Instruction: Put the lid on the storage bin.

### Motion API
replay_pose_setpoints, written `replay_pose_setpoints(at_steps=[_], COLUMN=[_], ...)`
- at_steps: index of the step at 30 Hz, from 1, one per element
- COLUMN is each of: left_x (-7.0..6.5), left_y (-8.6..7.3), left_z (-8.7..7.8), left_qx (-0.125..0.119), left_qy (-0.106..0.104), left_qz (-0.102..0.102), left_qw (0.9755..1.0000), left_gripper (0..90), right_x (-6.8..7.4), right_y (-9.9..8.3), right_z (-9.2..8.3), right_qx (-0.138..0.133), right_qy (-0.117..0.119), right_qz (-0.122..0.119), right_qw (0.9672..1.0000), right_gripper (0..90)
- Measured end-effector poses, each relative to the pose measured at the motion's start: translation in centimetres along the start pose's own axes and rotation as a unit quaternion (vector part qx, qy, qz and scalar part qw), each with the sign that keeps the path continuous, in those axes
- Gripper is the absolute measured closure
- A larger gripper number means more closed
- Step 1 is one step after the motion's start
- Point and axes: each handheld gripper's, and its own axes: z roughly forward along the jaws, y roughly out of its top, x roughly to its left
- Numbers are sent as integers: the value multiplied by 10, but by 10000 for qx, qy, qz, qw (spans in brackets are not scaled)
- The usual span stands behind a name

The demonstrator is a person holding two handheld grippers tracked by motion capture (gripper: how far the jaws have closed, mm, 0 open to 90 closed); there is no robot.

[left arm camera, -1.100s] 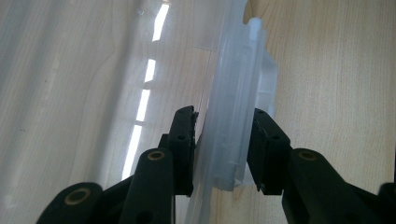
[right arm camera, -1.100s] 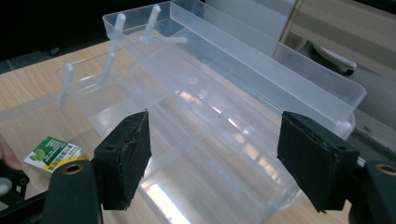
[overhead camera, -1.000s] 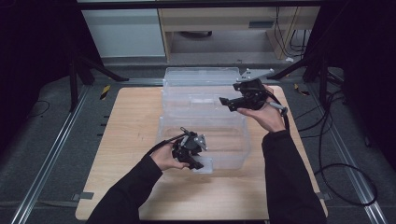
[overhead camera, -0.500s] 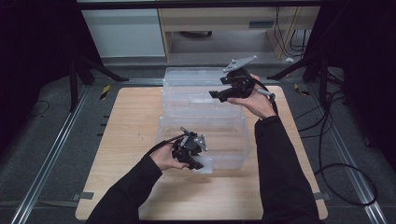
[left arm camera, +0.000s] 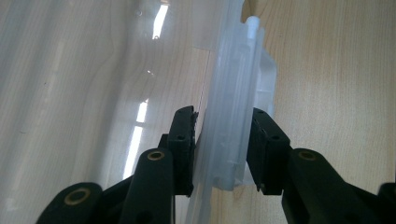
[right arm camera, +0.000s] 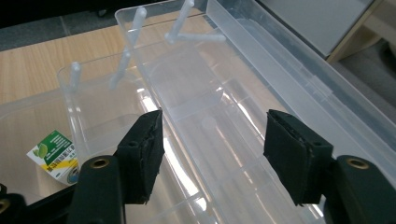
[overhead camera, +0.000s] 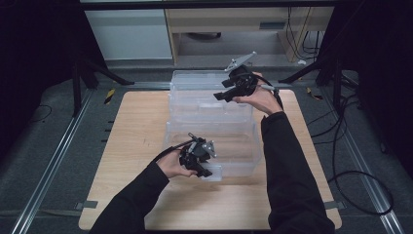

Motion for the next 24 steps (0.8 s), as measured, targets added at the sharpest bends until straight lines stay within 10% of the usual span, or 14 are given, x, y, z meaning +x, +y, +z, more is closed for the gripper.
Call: replay_pose_setpoints(at_steps=[24], left_x=[0], left_y=[0], left_z=[0], left_qx=[41], left_qy=[18], left_qz=[36], left_qw=[10000], left_gripper=[645], right_x=[-8], right_y=[-2], right_z=[32], right_qx=[793], right_qy=[808], right_qz=[-396], right_qw=[9928], right_gripper=[713])
